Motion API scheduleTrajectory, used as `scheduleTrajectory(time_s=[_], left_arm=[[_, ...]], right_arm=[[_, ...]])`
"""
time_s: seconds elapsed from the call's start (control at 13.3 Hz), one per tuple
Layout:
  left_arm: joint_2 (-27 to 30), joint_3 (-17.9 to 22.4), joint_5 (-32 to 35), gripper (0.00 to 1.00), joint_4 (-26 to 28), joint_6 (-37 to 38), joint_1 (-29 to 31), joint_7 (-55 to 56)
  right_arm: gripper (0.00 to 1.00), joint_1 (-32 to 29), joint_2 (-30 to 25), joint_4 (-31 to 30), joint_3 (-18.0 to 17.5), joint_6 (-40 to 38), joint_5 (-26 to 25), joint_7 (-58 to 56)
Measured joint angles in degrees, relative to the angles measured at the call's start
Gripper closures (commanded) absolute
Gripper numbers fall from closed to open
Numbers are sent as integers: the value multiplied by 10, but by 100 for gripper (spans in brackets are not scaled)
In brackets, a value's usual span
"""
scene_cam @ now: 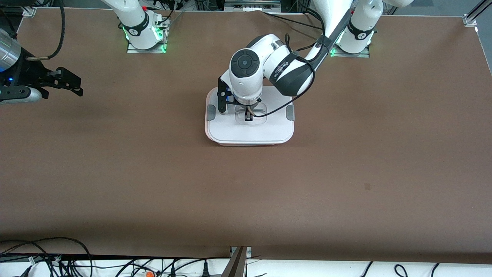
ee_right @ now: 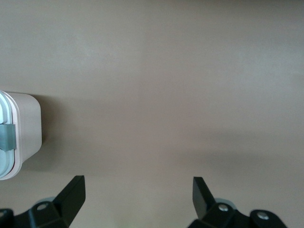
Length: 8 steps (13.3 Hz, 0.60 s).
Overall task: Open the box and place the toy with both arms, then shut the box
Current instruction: 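Lower the white lid onto the tub with the left gripper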
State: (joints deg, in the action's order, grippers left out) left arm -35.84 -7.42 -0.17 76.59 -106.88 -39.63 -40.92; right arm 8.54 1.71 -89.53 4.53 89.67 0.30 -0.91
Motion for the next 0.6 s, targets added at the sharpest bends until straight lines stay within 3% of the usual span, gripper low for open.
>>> scheduleTrajectory(time_s=[0.6], left_arm=[[-3, 3, 14, 100, 0, -9, -21, 10]], right_arm=[[0, 0, 3, 0, 0, -4, 0, 0]])
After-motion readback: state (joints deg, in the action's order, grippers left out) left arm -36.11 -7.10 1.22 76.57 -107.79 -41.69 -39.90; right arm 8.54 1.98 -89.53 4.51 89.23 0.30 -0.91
